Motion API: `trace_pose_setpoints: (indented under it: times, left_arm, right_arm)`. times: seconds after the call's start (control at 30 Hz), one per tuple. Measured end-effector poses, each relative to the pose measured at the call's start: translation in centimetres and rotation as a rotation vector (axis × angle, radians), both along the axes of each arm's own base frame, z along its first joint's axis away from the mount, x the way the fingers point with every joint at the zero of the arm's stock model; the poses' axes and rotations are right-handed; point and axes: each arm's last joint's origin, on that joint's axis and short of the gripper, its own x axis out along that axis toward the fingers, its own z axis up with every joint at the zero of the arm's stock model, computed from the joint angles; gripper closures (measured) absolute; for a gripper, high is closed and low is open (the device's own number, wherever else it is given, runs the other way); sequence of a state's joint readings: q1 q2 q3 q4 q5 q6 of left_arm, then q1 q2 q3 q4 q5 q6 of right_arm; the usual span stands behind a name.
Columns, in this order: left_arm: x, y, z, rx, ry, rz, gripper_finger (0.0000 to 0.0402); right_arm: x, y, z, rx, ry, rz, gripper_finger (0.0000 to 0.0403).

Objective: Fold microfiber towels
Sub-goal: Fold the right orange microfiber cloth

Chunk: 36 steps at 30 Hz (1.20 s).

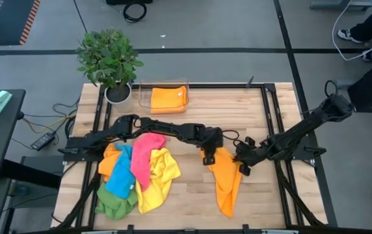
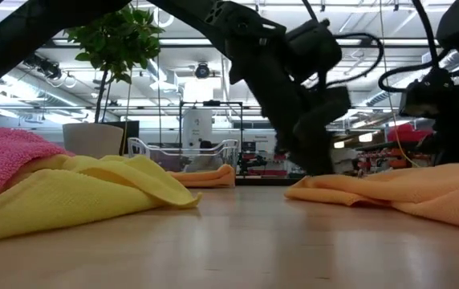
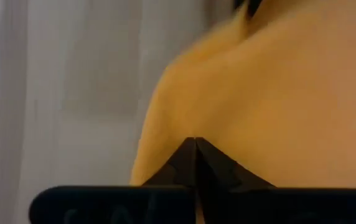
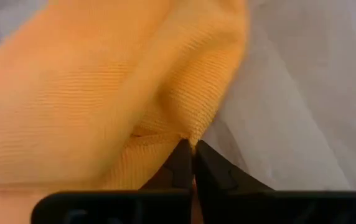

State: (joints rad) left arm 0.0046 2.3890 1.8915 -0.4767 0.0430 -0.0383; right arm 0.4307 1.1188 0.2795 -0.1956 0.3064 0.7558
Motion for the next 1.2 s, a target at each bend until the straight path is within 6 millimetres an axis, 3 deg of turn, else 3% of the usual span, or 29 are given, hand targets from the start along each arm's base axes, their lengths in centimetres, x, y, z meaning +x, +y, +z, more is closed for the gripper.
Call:
trace_pose_setpoints:
  times: [0.1, 0.23, 0.47, 0.57, 0.7, 0.83, 1.0, 1.2]
  left_arm:
    - [-0.8, 0.4, -0.4, 0.025, 0.096, -0.008, 0.0396]
    - [-2.0, 0.6, 0.6, 0.104, 0.188, -0.048, 0.0397]
    - [-4.9, -0.8, 7.6, 0.313, 0.208, -0.003, 0.0399]
    - [-7.0, -1.4, 9.4, 0.369, 0.195, 0.028, 0.0399]
    - [-12.0, -1.4, 9.3, 0.334, 0.100, 0.087, 0.0400]
    - [-16.2, -1.5, 8.8, 0.159, -0.254, 0.161, 0.0400]
    - [-17.6, -1.7, 8.7, -0.137, -0.671, 0.323, 0.0400]
    - [-17.1, -1.7, 5.6, -0.400, -0.629, 0.528, 0.0362]
  right_arm:
    - [0.1, -0.2, 1.0, 0.017, -0.018, -0.031, 0.0394]
    - [0.3, -0.7, 2.8, 0.000, -0.028, -0.075, 0.0395]
    - [0.2, -2.6, 7.0, -0.105, 0.077, -0.248, 0.0397]
    - [0.5, -3.2, 8.8, -0.114, 0.080, -0.276, 0.0397]
    - [1.3, -3.3, 11.2, -0.078, 0.008, -0.272, 0.0397]
    - [2.2, -3.2, 13.2, -0.001, -0.093, -0.332, 0.0398]
    - [4.2, -4.0, 14.1, 0.152, -0.237, -0.535, 0.0398]
    - [7.2, -6.0, 11.8, 0.191, -0.211, -0.711, 0.0398]
